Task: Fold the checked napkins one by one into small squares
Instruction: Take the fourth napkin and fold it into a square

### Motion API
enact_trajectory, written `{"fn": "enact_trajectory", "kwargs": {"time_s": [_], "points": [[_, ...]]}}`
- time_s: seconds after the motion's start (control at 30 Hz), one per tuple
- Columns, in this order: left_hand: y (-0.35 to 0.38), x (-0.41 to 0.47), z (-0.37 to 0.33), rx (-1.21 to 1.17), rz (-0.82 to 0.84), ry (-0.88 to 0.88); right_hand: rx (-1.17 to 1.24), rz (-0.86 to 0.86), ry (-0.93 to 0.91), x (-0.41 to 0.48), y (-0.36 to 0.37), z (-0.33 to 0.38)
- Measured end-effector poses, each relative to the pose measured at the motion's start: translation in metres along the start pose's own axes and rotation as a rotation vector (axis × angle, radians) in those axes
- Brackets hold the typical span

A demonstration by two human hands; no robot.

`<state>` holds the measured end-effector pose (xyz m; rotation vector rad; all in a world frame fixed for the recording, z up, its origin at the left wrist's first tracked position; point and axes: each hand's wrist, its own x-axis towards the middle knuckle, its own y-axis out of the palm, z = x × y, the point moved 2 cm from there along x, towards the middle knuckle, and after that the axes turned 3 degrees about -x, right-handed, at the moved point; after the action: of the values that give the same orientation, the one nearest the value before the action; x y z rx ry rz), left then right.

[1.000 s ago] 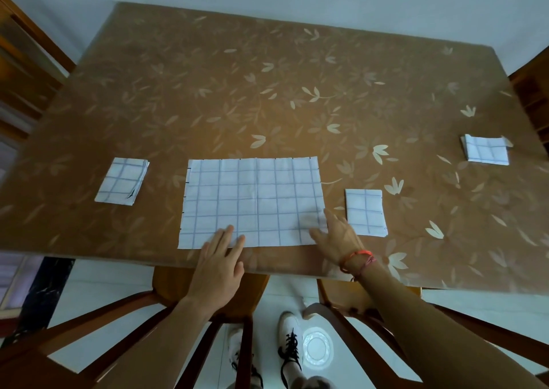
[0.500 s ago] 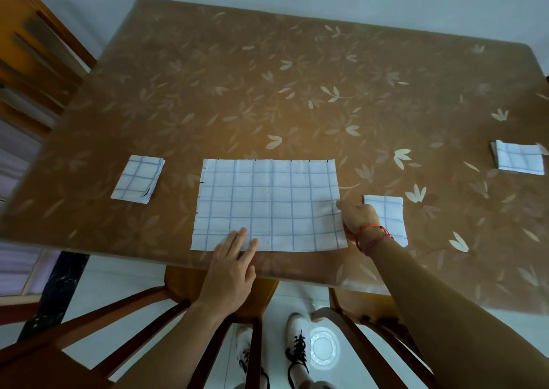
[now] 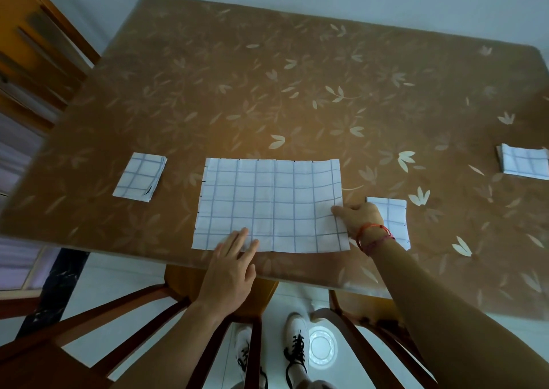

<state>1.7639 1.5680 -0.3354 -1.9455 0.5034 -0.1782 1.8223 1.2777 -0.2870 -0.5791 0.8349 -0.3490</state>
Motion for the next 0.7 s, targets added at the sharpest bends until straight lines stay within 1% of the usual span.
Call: {"fn": "enact_trajectory", "kwargs": {"time_s": [0.3, 0.37, 0.5, 0.53, 0.63, 0.7], "points": [[-0.002, -0.001, 0.001, -0.038, -0.005, -0.002, 0.245, 0.060, 0.028, -0.014, -0.007, -0.005], [-0.003, -0.001, 0.001, -0.043, -0.003, -0.004, 0.294, 0.038, 0.016, -0.016, -0.008, -0.002], [-0.004, 0.000, 0.001, -0.047, -0.002, -0.010, 0.195, -0.062, -0.065, -0.014, -0.007, 0.000], [-0.004, 0.000, 0.001, -0.049, -0.002, -0.011, 0.182, -0.063, -0.058, -0.014, -0.006, -0.001], [-0.003, -0.001, 0.001, -0.051, -0.003, -0.015, 0.243, -0.003, 0.044, -0.014, -0.003, -0.005], [-0.002, -0.001, 0.002, -0.051, -0.001, -0.011, 0.213, 0.005, 0.062, -0.015, -0.003, -0.007]]}}
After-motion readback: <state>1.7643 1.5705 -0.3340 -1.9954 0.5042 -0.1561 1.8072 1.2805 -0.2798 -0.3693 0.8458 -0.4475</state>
